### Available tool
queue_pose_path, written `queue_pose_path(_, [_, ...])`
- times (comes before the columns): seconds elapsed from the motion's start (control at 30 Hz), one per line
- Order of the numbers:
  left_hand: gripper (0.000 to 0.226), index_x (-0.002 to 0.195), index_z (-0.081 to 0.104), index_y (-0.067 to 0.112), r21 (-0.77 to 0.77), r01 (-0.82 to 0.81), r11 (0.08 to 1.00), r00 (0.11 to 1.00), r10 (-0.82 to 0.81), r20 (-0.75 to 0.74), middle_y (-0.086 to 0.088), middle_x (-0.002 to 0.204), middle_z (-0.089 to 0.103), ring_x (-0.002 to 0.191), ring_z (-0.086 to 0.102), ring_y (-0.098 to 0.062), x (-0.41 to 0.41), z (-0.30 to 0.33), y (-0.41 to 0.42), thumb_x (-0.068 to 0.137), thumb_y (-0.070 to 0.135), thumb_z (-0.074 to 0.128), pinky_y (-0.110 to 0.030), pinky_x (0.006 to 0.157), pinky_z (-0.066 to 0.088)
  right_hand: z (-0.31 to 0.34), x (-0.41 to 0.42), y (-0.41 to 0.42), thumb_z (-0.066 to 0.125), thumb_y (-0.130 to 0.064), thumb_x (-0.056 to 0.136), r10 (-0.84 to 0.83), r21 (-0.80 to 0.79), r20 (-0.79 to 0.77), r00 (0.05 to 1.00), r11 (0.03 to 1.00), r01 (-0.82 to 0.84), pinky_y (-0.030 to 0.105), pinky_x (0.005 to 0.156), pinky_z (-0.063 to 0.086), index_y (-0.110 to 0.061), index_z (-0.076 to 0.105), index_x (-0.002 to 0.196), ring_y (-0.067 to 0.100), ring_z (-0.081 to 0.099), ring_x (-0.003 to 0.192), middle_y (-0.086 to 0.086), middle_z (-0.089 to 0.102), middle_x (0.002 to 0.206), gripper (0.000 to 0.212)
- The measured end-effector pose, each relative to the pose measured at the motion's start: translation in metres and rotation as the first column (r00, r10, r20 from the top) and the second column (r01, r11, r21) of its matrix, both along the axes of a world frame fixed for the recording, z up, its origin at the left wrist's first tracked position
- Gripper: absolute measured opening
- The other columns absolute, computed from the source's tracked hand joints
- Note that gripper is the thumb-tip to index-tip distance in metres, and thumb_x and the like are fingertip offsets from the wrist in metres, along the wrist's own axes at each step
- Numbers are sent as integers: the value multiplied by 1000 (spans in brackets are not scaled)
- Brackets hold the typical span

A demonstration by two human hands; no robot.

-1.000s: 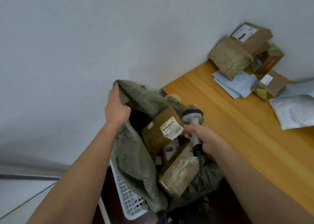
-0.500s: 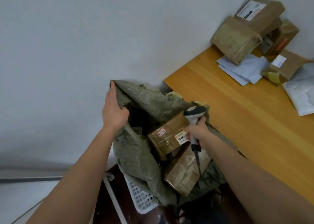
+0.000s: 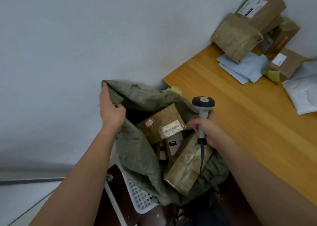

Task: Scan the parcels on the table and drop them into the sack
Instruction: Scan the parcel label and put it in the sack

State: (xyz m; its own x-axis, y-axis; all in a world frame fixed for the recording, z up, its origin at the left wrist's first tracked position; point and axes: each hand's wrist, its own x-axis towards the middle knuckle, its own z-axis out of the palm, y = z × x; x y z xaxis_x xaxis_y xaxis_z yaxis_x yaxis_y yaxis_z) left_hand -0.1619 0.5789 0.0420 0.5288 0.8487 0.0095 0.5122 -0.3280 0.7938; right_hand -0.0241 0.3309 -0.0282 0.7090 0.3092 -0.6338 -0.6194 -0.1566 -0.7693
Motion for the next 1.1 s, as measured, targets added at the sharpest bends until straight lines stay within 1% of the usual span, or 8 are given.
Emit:
queue_pose_path(0.13, [58, 136, 55, 17, -179, 404, 897, 830, -442, -341, -8, 139, 44, 120, 52, -26, 16, -16, -9, 86, -11, 50, -20, 85, 47, 15, 11, -24, 62, 8, 84, -36, -77, 35, 999, 996, 39, 45, 83, 58, -24, 38, 125, 30, 64, 95, 16, 58, 109, 57])
queue_pose_path(0.3, [50, 127, 63, 16, -277, 387, 879, 780, -473, -411, -10, 134, 51, 96, 62, -25, 33, -26, -18, 84, -9, 57, -27, 64, 50, 40, 30, -62, 62, 2, 87, -86, -145, 84, 993, 985, 98, 34, 59, 47, -21, 38, 126, 28, 61, 78, 19, 59, 105, 51])
queue_pose_path(0.5, [57, 140, 50, 20, -207, 329, 921, 745, -388, -543, -17, 143, 27, 122, 44, -37, 49, -29, -29, 87, 0, 58, -31, 92, 46, 63, 51, -108, 63, -1, 90, -304, -99, 88, 949, 945, 312, 32, 53, 45, -14, 44, 124, 20, 57, 67, 13, 54, 101, 41])
queue_pose_path(0.6, [66, 146, 38, 33, -75, 306, 949, 676, -272, -684, -14, 153, 6, 131, 31, -41, 58, -26, -43, 87, 21, 65, -48, 110, 32, 68, 61, -129, 63, -1, 90, -347, -77, 78, 935, 933, 353, 32, 53, 45, -13, 45, 123, 20, 55, 66, 12, 53, 98, 39])
queue_pose_path(0.7, [66, 145, 35, 35, 66, 354, 933, 647, -193, -737, -14, 155, -2, 136, 17, -42, 80, -21, -62, 86, 31, 64, -53, 112, 21, 72, 73, -148, 62, -1, 89, -378, -61, 88, 922, 921, 384, 32, 55, 45, -12, 46, 122, 20, 55, 66, 11, 52, 94, 38])
queue_pose_path(0.83, [44, 124, 52, 19, 170, 349, 922, 691, -131, -711, -11, 154, -1, 137, 12, -41, 123, -19, -94, 82, 24, 62, -57, 113, 16, 78, 98, -178, 62, 0, 88, -418, -51, 132, 899, 903, 427, 32, 54, 45, -13, 46, 113, 20, 55, 64, 12, 51, 96, 32])
queue_pose_path(1.0, [46, 132, 49, 17, 88, 519, 850, 637, -316, -703, -13, 152, 10, 137, 16, -39, 187, -25, -150, 88, 25, 58, -56, 112, 20, 71, 134, -221, 63, -1, 88, -482, -66, 200, 853, 862, 502, 33, 62, 48, -14, 49, 109, 20, 56, 67, 10, 55, 91, 28])
queue_pose_path(1.1, [51, 141, 43, 21, -42, 649, 760, 504, -471, -724, -11, 157, 4, 143, 9, -39, 225, -38, -192, 92, 27, 57, -56, 113, 24, 60, 156, -254, 62, -1, 87, -594, -65, 186, 782, 787, 613, 32, 62, 48, -17, 53, 102, 18, 56, 66, 11, 57, 91, 24])
